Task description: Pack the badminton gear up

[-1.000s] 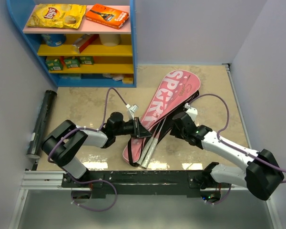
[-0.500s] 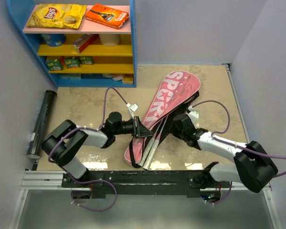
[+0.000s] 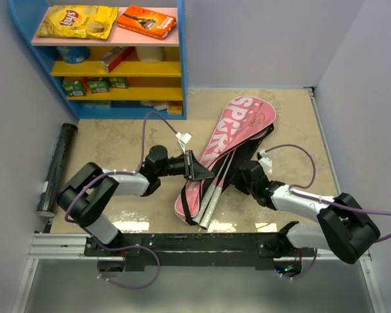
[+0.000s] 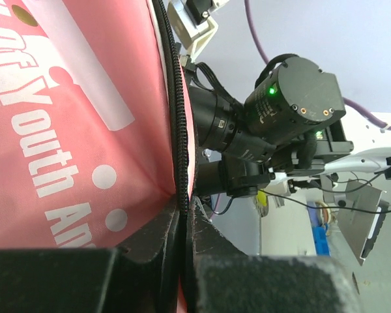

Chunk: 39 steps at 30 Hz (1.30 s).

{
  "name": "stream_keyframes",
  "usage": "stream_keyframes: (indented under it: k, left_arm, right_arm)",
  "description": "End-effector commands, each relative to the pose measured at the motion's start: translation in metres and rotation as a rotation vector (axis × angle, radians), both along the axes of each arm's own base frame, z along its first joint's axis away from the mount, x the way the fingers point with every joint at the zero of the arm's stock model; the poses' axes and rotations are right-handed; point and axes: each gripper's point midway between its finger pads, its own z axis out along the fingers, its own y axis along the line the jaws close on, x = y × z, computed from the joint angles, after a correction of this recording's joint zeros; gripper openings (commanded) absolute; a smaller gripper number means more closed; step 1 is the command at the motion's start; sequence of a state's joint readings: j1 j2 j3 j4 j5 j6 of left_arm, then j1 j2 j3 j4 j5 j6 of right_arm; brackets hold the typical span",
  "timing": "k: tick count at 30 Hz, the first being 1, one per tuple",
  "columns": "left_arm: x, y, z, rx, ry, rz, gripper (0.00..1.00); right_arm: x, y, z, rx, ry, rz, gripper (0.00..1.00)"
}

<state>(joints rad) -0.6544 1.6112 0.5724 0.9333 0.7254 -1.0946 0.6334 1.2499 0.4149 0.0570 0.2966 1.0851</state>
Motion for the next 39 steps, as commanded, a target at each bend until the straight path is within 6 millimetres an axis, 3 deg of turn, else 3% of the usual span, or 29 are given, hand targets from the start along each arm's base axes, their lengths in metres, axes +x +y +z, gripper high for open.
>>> stream_keyframes:
  k: [1,7,13,18,22,25,32,33,35,36,39]
  left_arm:
    - [0.003,-0.006,0.055,-0.131,-0.117,-0.034,0.0]
    - [0.004,-0.007,0.061,-0.142,-0.116,-0.042,0.0]
    - [0.004,-0.006,0.057,-0.136,-0.111,-0.041,0.0]
    - [0.002,-0.006,0.056,-0.135,-0.108,-0.041,0.0]
    - [0.003,-0.007,0.059,-0.139,-0.114,-0.045,0.0]
    - [0.004,-0.006,0.06,-0.139,-0.117,-0.045,0.0]
    - [0.004,-0.001,0.052,-0.122,-0.114,-0.034,0.0]
    - [0.004,0.0,0.051,-0.119,-0.111,-0.031,0.0]
    - [0.005,0.0,0.048,-0.11,-0.119,-0.03,0.0]
    - [0.007,0.0,0.045,-0.099,-0.113,-0.025,0.0]
    - [0.011,0.0,0.036,-0.069,-0.111,-0.017,0.0]
  right_arm:
    - [-0.007,0.001,-0.013,0.062,0.021,-0.034,0.54]
    - [-0.01,-0.001,-0.032,0.08,0.048,-0.068,0.53]
    - [-0.01,-0.001,-0.05,0.043,0.094,-0.068,0.45]
    - [-0.01,-0.004,-0.057,0.01,0.105,-0.066,0.27]
    - [-0.008,-0.003,-0.058,0.001,0.098,-0.061,0.03]
    - [-0.007,-0.004,-0.058,-0.014,0.097,-0.052,0.0]
    - [-0.003,-0.02,-0.028,-0.09,0.022,-0.049,0.0]
    - [0.005,-0.02,-0.007,-0.084,-0.033,-0.056,0.0]
    - [0.0,-0.03,0.004,-0.142,-0.037,-0.043,0.0]
    - [0.006,-0.032,0.026,-0.14,-0.091,-0.055,0.0]
    - [0.003,-0.045,0.059,-0.187,-0.143,-0.047,0.0]
